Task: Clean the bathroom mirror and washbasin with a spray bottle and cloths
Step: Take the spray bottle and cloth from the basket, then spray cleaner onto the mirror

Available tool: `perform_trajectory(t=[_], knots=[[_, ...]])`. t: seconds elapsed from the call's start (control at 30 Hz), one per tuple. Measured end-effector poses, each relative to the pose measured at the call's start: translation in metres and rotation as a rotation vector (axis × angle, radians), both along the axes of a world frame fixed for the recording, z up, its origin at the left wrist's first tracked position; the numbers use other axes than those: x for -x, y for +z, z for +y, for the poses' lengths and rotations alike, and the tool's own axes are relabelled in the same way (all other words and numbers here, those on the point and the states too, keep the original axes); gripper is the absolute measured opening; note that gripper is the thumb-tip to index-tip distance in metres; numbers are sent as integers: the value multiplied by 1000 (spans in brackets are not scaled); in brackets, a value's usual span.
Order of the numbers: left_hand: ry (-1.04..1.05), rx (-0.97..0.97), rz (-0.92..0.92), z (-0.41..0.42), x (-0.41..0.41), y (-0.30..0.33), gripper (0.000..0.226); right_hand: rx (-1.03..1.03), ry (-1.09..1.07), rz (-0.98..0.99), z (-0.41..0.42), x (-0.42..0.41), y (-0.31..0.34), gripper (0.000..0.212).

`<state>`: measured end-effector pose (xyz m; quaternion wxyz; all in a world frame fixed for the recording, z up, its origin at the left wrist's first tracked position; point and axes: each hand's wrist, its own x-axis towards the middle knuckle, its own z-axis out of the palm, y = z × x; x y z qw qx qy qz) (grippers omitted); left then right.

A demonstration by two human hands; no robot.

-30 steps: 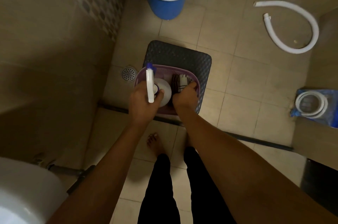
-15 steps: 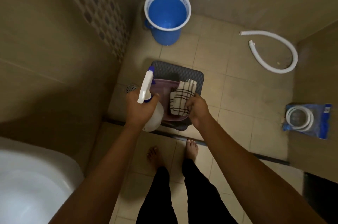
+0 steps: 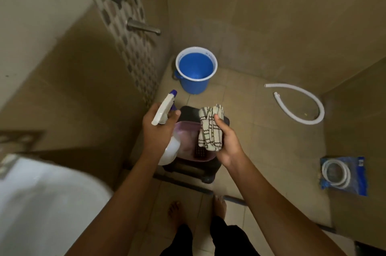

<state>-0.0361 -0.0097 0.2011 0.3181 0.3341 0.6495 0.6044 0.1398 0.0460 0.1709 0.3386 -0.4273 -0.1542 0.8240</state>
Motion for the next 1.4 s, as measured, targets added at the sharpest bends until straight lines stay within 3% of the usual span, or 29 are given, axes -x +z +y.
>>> perform_trajectory(t=[0.13, 0.27, 0.37, 0.53, 0.7, 0.8, 0.83, 1.13, 1.27, 1.4], knots=[[97, -40, 33, -10, 1, 23, 14, -66, 40, 60, -3, 9, 27, 48], [209, -52, 40, -17, -2, 46, 28, -118, 112, 135, 7, 23, 57, 39], [252, -103, 106, -21, -9, 71, 20, -191, 194, 197, 16, 33, 82, 40], [414, -80, 161, -33, -20, 98, 8, -243, 348, 304, 21, 49, 115, 81], [631, -66, 243, -63, -24, 124, 19, -101, 434, 489, 0, 60, 137, 75], [744, -38, 249, -92, -28, 146, 16, -54, 504, 440, -28, 69, 157, 47], [786, -24, 250, -104, -29, 152, 8, -45, 528, 418, -38, 73, 165, 47], [1146, 18, 255, -232, -22, 192, 10, -127, 941, 429, -132, 118, 210, 85], [1232, 47, 312, -287, -28, 215, 16, -104, 1081, 470, -174, 131, 223, 79], [1316, 47, 384, -339, -33, 234, 20, -118, 1142, 426, -228, 143, 239, 26]])
